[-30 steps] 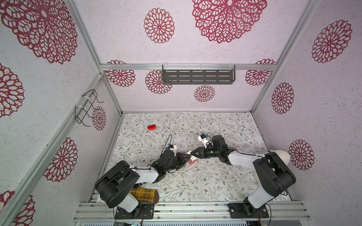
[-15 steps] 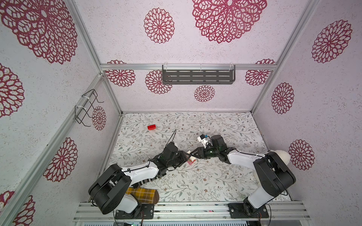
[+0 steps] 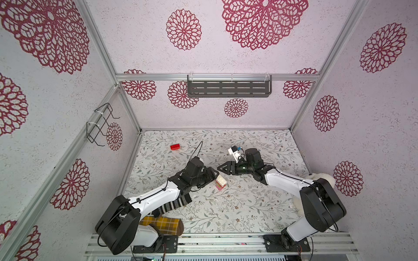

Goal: Assemble an ice cream with lego
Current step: Adjust the lego brick from the lego brick, then pick up the lego brick from the center of the board.

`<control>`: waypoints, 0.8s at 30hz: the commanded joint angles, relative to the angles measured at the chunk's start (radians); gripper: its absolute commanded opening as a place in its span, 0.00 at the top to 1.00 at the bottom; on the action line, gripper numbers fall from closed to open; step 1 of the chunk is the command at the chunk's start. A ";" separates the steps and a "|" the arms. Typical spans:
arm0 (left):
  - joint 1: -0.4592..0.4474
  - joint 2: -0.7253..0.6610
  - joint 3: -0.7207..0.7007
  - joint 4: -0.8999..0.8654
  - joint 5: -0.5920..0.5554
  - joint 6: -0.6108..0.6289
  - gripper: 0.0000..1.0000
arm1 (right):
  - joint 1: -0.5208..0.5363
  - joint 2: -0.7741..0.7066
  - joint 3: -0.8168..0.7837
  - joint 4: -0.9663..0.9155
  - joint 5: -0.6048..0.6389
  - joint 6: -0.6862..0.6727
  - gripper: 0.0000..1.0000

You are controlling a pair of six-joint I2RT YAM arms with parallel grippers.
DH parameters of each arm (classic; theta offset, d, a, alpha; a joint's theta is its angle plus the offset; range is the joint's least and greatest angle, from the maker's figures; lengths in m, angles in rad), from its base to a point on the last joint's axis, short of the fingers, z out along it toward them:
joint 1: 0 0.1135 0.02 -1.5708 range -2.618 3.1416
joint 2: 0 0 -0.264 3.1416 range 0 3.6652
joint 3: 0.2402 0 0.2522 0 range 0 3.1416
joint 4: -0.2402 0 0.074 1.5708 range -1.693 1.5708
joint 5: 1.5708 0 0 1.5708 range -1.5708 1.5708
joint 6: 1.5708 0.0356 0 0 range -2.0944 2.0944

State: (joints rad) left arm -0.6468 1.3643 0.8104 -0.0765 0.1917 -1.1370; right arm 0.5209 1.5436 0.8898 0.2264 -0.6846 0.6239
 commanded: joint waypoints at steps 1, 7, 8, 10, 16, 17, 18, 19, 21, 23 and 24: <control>0.057 -0.062 0.073 -0.124 -0.040 0.090 0.13 | -0.032 -0.116 -0.001 0.037 0.067 0.004 0.27; 0.230 -0.015 0.298 -0.408 -0.076 0.253 0.03 | -0.074 -0.336 -0.153 0.096 0.344 -0.075 0.10; 0.266 0.006 0.335 -0.440 -0.076 0.275 0.03 | -0.075 -0.363 -0.180 0.111 0.374 -0.093 0.09; 0.346 0.068 0.409 -0.498 -0.090 0.327 0.03 | -0.075 -0.412 -0.237 0.149 0.431 -0.132 0.09; 0.518 0.357 0.662 -0.679 -0.149 0.478 0.03 | -0.060 -0.508 -0.367 0.286 0.450 -0.196 0.09; 0.519 0.411 0.728 -0.746 -0.200 0.527 0.03 | -0.052 -0.521 -0.379 0.298 0.453 -0.206 0.09; 0.520 0.467 0.794 -0.804 -0.257 0.567 0.03 | -0.041 -0.537 -0.390 0.310 0.462 -0.222 0.09; 0.523 0.515 0.843 -0.833 -0.315 0.607 0.03 | -0.028 -0.551 -0.398 0.319 0.472 -0.236 0.08; 0.529 0.586 0.925 -0.865 -0.409 0.674 0.03 | -0.009 -0.570 -0.417 0.343 0.484 -0.258 0.09; 0.539 0.661 0.980 -0.838 -0.455 0.737 0.03 | -0.001 -0.577 -0.434 0.371 0.482 -0.262 0.09; 0.547 0.695 1.016 -0.827 -0.463 0.766 0.03 | 0.001 -0.577 -0.439 0.380 0.477 -0.264 0.08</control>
State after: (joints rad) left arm -0.1108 2.0132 1.7500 -0.8413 -0.1471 -0.5194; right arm 0.5110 0.9871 0.4530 0.5083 -0.2329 0.4091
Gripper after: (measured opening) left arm 0.971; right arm 0.916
